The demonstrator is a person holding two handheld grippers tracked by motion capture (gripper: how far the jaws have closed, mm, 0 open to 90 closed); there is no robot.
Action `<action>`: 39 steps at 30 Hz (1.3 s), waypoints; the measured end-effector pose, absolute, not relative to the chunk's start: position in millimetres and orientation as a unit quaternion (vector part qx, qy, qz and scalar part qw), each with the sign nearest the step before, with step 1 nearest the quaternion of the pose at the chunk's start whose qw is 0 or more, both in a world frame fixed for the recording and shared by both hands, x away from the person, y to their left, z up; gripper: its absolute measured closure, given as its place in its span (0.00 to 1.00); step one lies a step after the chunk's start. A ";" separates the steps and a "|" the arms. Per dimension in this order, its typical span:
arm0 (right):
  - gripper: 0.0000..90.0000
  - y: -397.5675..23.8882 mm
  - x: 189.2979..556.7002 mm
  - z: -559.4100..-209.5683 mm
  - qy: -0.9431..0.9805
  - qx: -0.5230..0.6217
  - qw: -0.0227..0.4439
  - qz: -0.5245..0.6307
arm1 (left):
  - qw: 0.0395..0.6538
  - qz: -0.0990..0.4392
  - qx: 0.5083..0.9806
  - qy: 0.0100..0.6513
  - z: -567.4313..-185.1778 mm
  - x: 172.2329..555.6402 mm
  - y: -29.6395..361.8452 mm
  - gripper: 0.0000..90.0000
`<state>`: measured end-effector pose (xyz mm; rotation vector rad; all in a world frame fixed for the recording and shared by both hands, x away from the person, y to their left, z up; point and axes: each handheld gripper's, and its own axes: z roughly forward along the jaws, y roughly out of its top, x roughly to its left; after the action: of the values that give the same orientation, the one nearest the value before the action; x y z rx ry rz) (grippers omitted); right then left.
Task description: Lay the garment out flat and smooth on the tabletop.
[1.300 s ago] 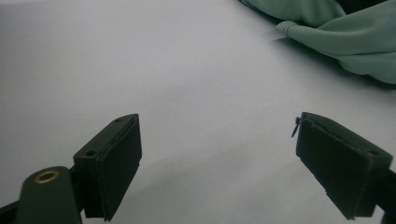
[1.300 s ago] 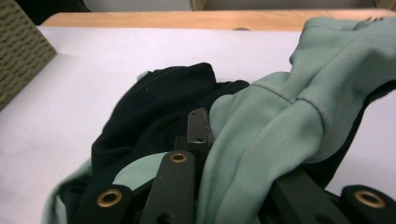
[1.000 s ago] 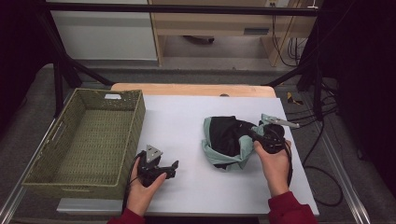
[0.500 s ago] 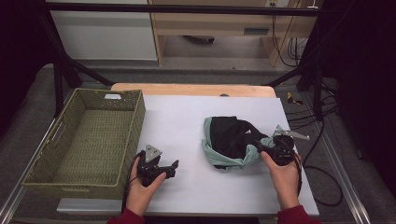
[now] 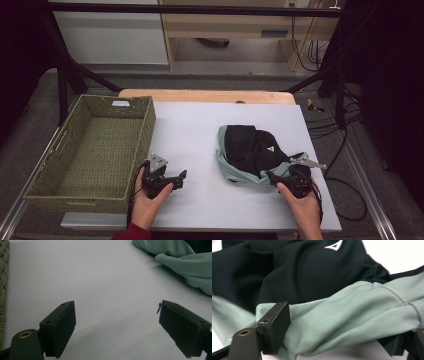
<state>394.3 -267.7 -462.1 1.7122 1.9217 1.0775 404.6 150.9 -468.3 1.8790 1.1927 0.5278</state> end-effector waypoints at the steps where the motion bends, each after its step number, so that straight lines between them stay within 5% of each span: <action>1: 0.20 -266.3 393.7 -461.8 0.683 0.600 0.173 0.379 | 0.413 0.215 0.748 0.473 -468.5 404.8 150.6 0.16; 17: 0.17 -263.1 353.2 -465.9 0.702 0.579 0.166 0.379 | 0.403 0.224 0.760 0.458 -469.3 400.0 138.6 0.15; 39: 0.20 -234.9 328.8 -452.7 0.727 0.520 0.235 0.381 | 0.402 0.227 0.760 0.458 -469.3 400.4 138.5 0.15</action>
<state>328.8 -234.9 -452.7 1.4281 1.9949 1.0466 400.4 138.5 -469.3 1.9202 1.1562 0.5726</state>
